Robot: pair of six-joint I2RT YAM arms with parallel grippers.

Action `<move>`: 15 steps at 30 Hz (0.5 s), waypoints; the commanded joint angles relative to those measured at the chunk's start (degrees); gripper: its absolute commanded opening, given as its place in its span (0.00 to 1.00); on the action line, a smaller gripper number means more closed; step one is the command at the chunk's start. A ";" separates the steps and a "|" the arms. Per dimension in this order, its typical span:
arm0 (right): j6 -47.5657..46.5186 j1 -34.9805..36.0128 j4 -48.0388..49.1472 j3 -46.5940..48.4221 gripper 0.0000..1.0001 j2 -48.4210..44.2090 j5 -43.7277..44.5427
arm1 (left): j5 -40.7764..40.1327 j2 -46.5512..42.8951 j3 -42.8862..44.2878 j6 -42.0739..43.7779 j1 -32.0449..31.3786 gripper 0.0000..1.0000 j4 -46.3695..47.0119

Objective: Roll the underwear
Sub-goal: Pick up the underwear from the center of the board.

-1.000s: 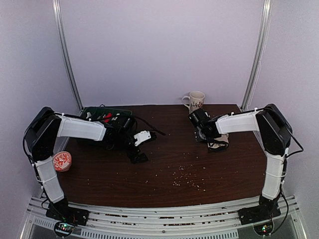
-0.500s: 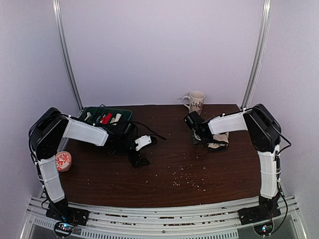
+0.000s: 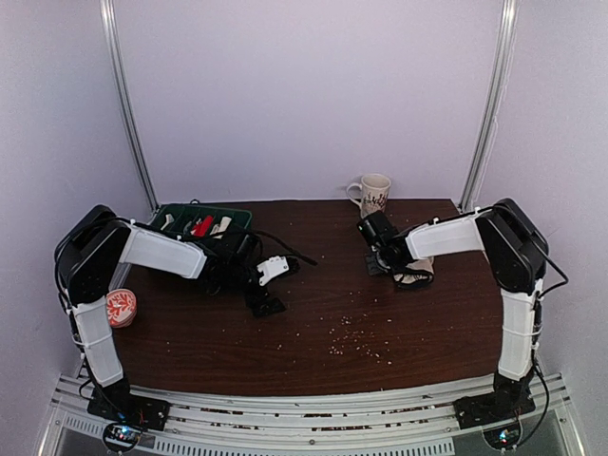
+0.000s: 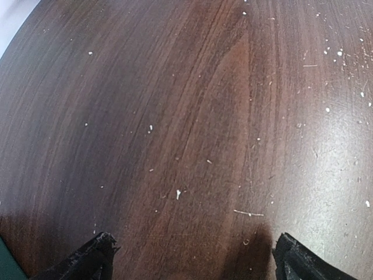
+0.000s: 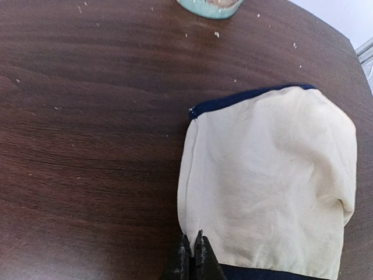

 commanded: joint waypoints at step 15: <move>-6.68 5.35 10.89 -10.53 0.00 -26.23 -14.28 | -1.01 -0.85 -0.67 -0.60 0.16 0.98 3.48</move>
